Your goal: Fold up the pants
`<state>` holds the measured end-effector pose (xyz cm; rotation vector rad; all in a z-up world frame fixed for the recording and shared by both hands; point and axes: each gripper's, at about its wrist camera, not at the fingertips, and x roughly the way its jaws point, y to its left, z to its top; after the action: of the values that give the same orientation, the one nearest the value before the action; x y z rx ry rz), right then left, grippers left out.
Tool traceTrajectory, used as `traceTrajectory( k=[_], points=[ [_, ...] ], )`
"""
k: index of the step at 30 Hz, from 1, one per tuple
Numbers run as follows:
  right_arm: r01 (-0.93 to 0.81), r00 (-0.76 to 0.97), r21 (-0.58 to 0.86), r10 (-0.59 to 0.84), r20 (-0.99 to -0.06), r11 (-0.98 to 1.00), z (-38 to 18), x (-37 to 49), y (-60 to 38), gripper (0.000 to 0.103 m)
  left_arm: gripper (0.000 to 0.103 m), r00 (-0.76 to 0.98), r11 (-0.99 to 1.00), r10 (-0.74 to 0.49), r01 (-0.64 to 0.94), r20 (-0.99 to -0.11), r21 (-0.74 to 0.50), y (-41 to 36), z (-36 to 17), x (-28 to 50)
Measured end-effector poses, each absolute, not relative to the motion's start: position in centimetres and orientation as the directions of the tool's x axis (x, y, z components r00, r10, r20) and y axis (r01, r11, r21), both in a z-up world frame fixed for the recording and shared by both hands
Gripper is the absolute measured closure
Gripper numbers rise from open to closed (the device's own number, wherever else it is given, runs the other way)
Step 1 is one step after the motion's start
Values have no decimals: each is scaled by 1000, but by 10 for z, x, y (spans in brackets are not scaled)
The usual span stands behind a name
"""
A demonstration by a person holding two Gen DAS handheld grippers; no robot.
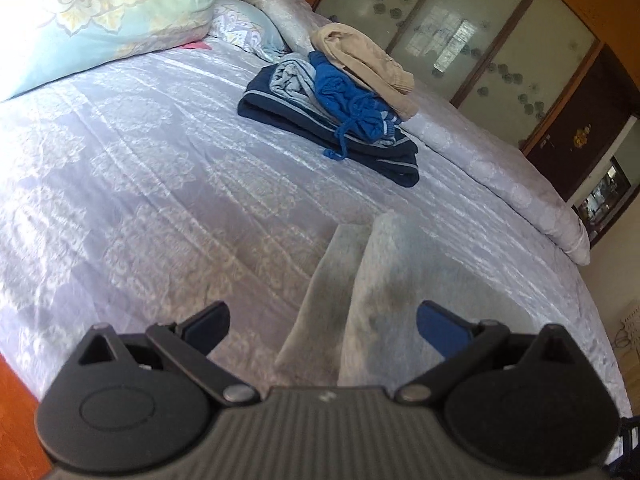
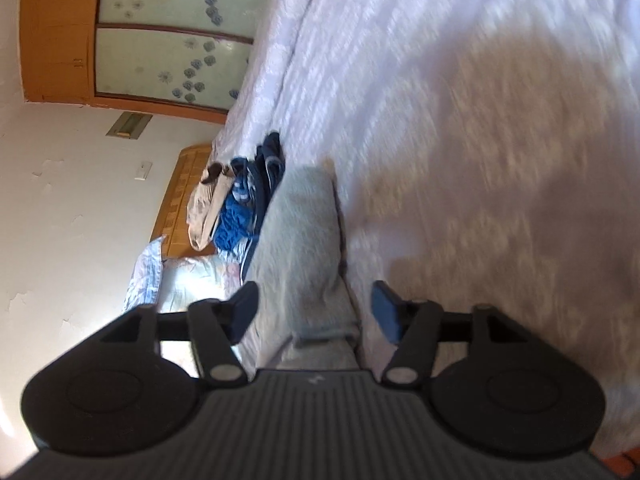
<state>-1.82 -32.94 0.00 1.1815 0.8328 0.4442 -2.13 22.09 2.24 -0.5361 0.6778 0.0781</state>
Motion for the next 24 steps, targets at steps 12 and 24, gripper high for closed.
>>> traceTrajectory(
  k=[12,24],
  points=[
    [39,578,858,689,-438,512,2,34,-283,33,0,631,859,-356,-70,-690,-507,219,-19,71],
    [-101,451,767,716,-532,634,-2,73,-216,72,36,639,926,-295,7,-710,-379,178,-16,69]
  ],
)
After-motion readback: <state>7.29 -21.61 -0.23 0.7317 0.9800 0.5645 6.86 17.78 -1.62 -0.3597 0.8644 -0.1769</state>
